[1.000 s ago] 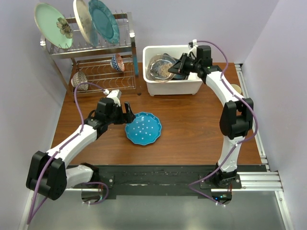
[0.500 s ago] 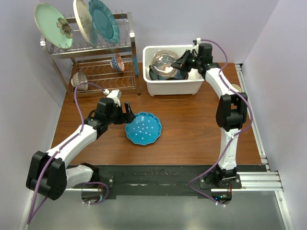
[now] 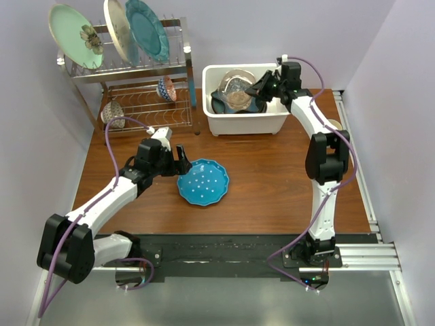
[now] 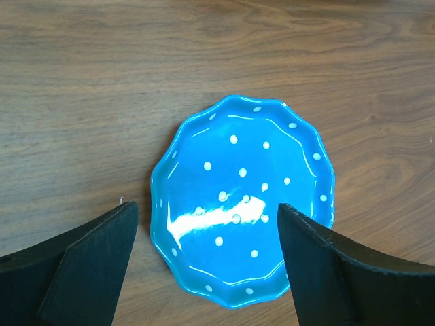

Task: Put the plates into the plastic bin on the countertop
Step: Place the plate in the plastic bin.

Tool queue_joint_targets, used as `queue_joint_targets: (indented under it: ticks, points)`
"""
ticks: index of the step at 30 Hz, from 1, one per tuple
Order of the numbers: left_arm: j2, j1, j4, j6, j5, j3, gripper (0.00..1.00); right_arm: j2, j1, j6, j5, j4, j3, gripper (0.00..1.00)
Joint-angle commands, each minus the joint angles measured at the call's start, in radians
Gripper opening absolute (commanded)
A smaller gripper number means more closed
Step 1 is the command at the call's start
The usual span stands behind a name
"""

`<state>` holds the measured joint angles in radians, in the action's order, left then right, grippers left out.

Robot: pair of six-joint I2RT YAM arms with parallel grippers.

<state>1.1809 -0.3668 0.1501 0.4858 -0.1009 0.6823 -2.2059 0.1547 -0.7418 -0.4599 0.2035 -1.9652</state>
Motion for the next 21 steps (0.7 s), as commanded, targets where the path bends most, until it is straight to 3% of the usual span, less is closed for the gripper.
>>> queue_joint_targets:
  ticks: [1, 10, 14, 21]
  points:
    - [-0.01, 0.002, -0.034, -0.009, -0.005, -0.007, 0.88, -0.011, -0.006, -0.018, 0.043, -0.016, -0.021, 0.08]
    - [-0.023, 0.003, -0.027, -0.009, -0.002, -0.009, 0.88, -0.048, -0.007, 0.007, 0.082, 0.039, -0.06, 0.16]
    - [-0.026, 0.003, -0.026, -0.009, -0.002, -0.012, 0.88, -0.037, -0.009, 0.028, 0.107, 0.068, -0.061, 0.39]
    - [-0.026, 0.003, -0.029, -0.007, -0.003, -0.009, 0.88, 0.012, -0.007, 0.091, 0.147, 0.152, -0.054, 0.61]
